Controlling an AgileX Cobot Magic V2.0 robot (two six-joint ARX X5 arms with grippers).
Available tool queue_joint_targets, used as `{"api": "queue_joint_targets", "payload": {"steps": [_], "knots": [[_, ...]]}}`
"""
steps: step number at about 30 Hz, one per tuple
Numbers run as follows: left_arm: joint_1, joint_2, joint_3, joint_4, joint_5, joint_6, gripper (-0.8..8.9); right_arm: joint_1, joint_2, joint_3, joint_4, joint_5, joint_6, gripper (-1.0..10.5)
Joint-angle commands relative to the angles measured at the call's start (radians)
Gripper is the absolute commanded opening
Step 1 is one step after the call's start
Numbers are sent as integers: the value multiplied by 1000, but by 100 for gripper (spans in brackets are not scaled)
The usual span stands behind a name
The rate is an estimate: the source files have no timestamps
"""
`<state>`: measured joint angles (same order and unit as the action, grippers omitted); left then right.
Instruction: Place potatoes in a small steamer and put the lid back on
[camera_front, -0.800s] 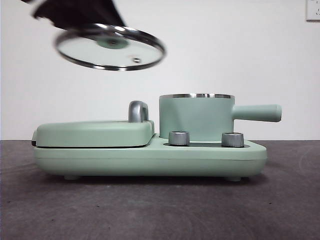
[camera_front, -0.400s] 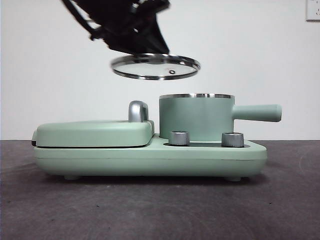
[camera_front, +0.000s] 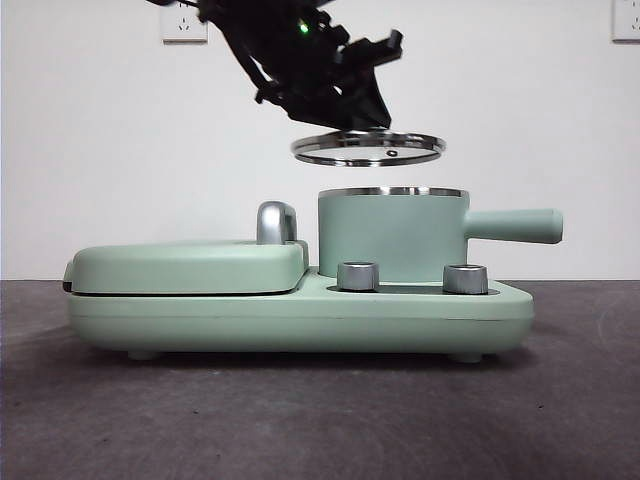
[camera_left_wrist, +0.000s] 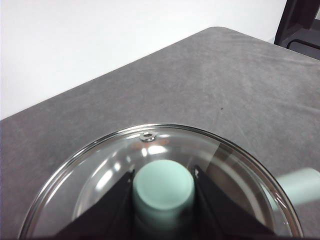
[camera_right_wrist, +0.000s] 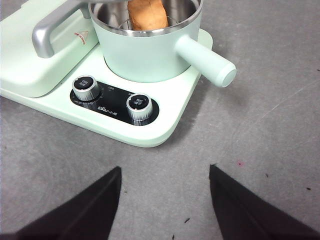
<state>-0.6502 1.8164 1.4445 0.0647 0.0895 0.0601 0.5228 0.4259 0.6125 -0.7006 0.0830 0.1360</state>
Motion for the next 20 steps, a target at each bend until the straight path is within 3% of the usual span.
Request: {"api": "queue_joint_targets", "payload": {"steps": [1, 20], "knots": [[-8, 55, 71, 33, 15, 8, 9, 5, 3, 3, -3, 5, 10, 269], [-8, 140, 92, 112, 47, 10, 9, 5, 3, 3, -11, 24, 9, 269]]}}
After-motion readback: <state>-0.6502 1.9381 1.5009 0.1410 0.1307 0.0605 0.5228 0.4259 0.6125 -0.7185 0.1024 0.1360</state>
